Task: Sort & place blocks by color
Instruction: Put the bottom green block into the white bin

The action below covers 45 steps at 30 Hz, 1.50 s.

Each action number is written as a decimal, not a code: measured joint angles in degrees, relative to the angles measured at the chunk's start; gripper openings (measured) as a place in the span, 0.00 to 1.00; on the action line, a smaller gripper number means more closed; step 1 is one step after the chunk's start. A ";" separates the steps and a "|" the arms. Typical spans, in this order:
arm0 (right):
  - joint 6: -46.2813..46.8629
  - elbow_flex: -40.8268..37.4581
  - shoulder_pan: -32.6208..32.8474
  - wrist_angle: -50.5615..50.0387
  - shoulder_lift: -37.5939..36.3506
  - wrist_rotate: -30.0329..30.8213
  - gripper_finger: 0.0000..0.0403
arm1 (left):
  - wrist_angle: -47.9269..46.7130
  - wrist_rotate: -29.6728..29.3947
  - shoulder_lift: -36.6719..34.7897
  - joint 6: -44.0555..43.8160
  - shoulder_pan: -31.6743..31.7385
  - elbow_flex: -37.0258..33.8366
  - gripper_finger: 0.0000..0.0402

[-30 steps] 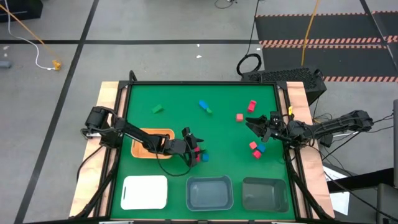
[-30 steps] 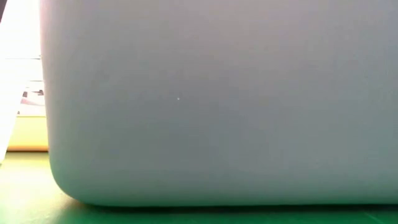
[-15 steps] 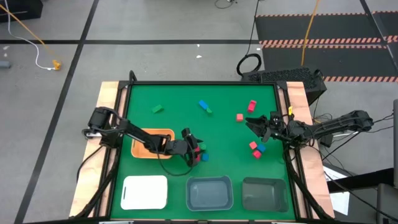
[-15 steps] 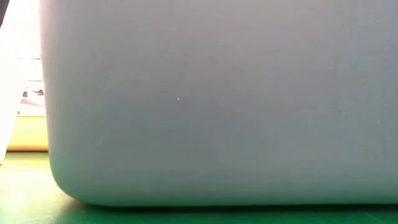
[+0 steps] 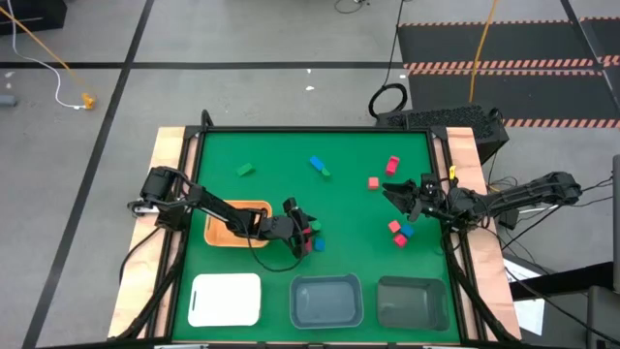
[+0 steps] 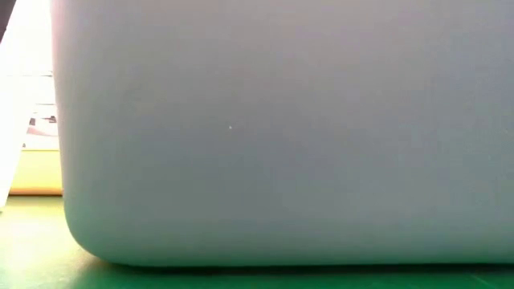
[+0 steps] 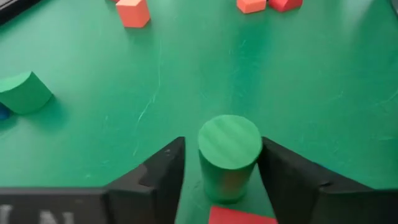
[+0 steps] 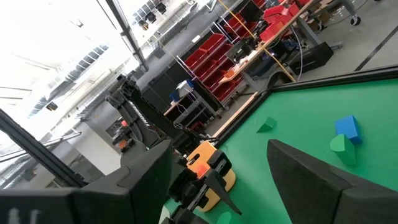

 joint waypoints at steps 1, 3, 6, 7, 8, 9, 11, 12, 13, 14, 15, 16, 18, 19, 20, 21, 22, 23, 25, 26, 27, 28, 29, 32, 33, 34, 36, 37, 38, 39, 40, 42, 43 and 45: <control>0.00 0.01 0.00 0.00 0.01 0.00 0.63 | 0.02 0.00 0.00 0.53 0.02 -0.02 0.40; 0.06 0.01 0.01 0.00 0.00 0.00 0.63 | 0.21 0.00 0.00 1.19 0.02 0.00 0.32; 0.00 0.01 0.00 -0.02 0.01 0.01 0.63 | 0.28 0.00 0.00 1.45 0.02 0.00 0.32; 0.03 0.01 0.00 -0.02 0.01 0.01 0.63 | 0.40 0.00 0.00 1.48 0.02 0.00 0.32; 0.07 0.01 0.02 -0.02 0.00 0.00 0.63 | 0.53 0.00 0.00 1.51 0.01 0.00 0.32; 0.04 0.01 0.02 0.00 0.01 0.00 0.63 | 0.82 0.00 -0.02 1.53 0.00 0.00 0.32; 0.00 0.01 0.02 -0.02 0.01 0.02 0.63 | 1.39 0.00 -0.59 1.79 -0.11 0.00 0.32; 0.02 -0.01 0.00 -0.02 0.01 0.00 0.63 | 2.22 0.02 -1.00 1.83 -0.26 0.02 0.32; 0.06 0.01 0.00 -0.02 0.01 0.00 0.63 | 2.24 0.01 -1.76 1.95 -0.41 0.05 0.32; 0.06 0.01 0.01 -0.02 0.00 0.00 0.63 | 2.12 0.00 -2.66 2.03 -0.59 0.06 0.32; 0.02 0.00 0.01 0.00 -0.01 0.01 0.63 | 2.14 0.00 -3.76 2.44 -0.88 0.06 0.32; 0.00 0.00 0.00 -0.01 0.00 0.00 0.63 | 2.14 0.00 -4.86 2.96 -1.27 0.05 0.32; 0.07 -0.01 0.00 -0.01 0.00 0.00 0.63 | 1.64 0.01 -7.66 3.68 -2.29 0.04 0.32; 0.06 -0.01 0.00 -0.02 -0.01 0.02 0.63 | 1.14 0.00 -9.22 3.99 -2.92 0.05 0.32; 0.02 0.01 0.00 0.00 -0.01 0.00 0.63 | 0.85 0.00 -10.65 4.14 -3.58 0.08 0.32; 0.00 -0.01 0.02 0.00 0.01 0.00 0.63 | -0.24 0.00 -12.28 4.14 -4.38 0.11 0.32; 0.02 0.01 0.00 -0.02 0.01 0.00 0.63 | -2.24 0.02 -14.02 3.91 -5.28 0.11 0.32; 0.06 0.00 0.01 -0.01 0.01 0.00 0.63 | -3.82 0.01 -15.62 3.11 -6.18 0.09 0.32; 0.07 0.01 0.00 -0.02 0.01 0.00 0.63 | -7.48 0.00 -18.87 0.36 -8.23 0.09 0.32; 0.07 0.01 0.00 -0.01 -0.01 0.00 0.63 | -9.38 0.00 -20.66 -1.45 -9.38 0.09 0.32; 0.07 0.01 0.00 0.00 -0.01 0.00 0.63 | -11.33 0.00 -22.30 -3.27 -10.64 0.09 0.32; 0.07 0.01 0.02 -0.02 0.01 0.00 0.63 | -12.75 0.00 -23.85 -5.20 -11.92 0.09 0.32; 0.07 0.01 0.02 -0.02 0.01 0.00 0.63 | -13.71 -0.01 -25.34 -7.01 -13.21 0.09 0.32; 0.08 -0.01 0.02 -0.01 0.01 0.00 0.63 | -18.26 -0.66 -29.86 -12.44 -17.36 0.09 0.32; 0.06 0.00 0.02 -0.02 0.01 0.00 0.63 | -19.56 -0.68 -31.17 -14.90 -18.50 0.09 0.32; 0.02 -0.01 0.02 -0.02 0.01 0.00 0.63 | -21.53 -0.68 -32.64 -18.02 -19.69 0.09 0.32; 0.07 -0.01 0.00 0.00 -0.01 0.00 0.63 | -26.43 -0.85 -35.07 -24.97 -21.78 0.09 0.32; 0.07 0.01 0.00 -0.02 -0.01 0.00 0.63 | -29.08 -1.00 -36.18 -28.78 -22.73 0.09 0.32; 0.07 -0.01 0.01 -0.02 0.01 0.00 0.63 | -31.84 -1.07 -37.11 -32.48 -23.61 0.09 0.32; 0.03 0.00 0.02 -0.02 0.00 0.00 0.63 | -34.77 -1.07 -38.06 -36.18 -24.58 0.09 0.32; 0.02 0.01 0.00 -0.01 0.00 0.00 0.63 | -37.83 -1.03 -38.95 -39.65 -25.59 0.09 0.32; 0.07 0.00 0.00 -0.02 0.00 0.00 0.63 | -43.12 0.86 -40.35 -45.70 -27.14 0.09 0.32; 0.07 0.00 0.02 -0.01 0.01 0.00 0.63 | -45.51 2.41 -40.80 -48.30 -27.78 0.09 0.32; 0.02 0.01 0.02 0.00 0.01 0.02 0.63 | -49.75 5.08 -41.34 -54.36 -29.32 0.09 0.32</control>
